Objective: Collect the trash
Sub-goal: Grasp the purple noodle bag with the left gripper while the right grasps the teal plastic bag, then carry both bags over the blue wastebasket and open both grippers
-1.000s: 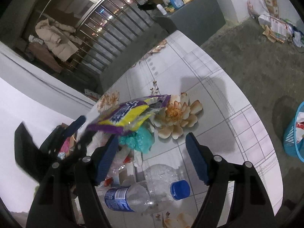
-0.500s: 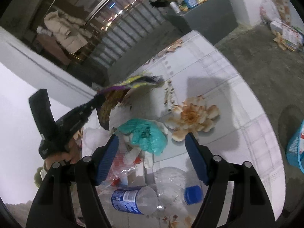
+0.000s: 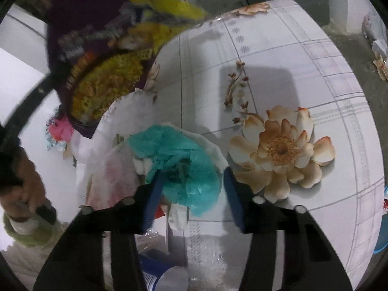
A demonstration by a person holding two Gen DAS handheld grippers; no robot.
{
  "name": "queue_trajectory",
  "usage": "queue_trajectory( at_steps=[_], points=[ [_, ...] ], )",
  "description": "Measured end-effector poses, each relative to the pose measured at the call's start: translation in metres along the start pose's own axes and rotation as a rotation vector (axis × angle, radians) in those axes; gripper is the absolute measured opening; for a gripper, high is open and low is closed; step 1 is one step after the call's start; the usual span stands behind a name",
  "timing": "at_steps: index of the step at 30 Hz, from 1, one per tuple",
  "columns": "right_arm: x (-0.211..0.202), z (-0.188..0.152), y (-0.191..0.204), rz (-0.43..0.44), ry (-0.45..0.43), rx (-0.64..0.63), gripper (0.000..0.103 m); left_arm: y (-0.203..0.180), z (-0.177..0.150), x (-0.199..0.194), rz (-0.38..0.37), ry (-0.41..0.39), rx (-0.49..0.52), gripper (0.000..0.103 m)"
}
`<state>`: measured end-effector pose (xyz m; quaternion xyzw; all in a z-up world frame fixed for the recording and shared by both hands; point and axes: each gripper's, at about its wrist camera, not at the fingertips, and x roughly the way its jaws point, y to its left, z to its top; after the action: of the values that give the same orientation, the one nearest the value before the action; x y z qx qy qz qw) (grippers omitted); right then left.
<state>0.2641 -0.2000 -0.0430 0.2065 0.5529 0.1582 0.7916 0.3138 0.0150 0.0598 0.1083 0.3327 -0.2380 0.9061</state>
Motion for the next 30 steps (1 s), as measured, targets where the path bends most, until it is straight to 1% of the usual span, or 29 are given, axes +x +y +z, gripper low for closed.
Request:
queue_trajectory(
  at_steps=[1,3,8,13,16,21,24,27,29,30],
  points=[
    [0.000,-0.001,0.000,0.015,-0.002,0.005,0.037,0.000,0.001,-0.003,0.006,-0.006,0.003,0.000],
    [-0.003,-0.001,0.000,0.007,-0.024,0.003,0.033,-0.001,0.002,-0.008,0.016,-0.018,0.008,0.000],
    [-0.023,-0.004,0.003,-0.006,-0.108,-0.011,0.029,0.001,0.012,-0.027,0.033,-0.060,0.006,0.000],
    [-0.061,-0.011,-0.003,0.008,-0.209,0.011,0.029,-0.010,0.027,-0.052,0.036,-0.116,0.020,0.000],
    [-0.089,-0.021,-0.015,0.011,-0.274,0.037,0.029,-0.023,0.035,-0.065,0.017,-0.145,0.037,0.000],
    [-0.143,-0.054,-0.043,-0.017,-0.399,0.110,0.029,-0.059,0.050,-0.074,-0.051,-0.157,0.080,0.000],
    [-0.179,-0.083,-0.071,-0.055,-0.481,0.193,0.029,-0.095,0.059,-0.069,-0.119,-0.146,0.119,0.000],
    [-0.220,-0.122,-0.106,-0.106,-0.570,0.295,0.029,-0.142,0.069,-0.057,-0.211,-0.116,0.173,0.000],
    [-0.244,-0.150,-0.132,-0.149,-0.627,0.369,0.029,-0.183,0.075,-0.047,-0.279,-0.093,0.225,0.000],
    [-0.261,-0.172,-0.150,-0.178,-0.665,0.428,0.029,-0.207,0.078,-0.040,-0.317,-0.078,0.255,0.000]
  ],
)
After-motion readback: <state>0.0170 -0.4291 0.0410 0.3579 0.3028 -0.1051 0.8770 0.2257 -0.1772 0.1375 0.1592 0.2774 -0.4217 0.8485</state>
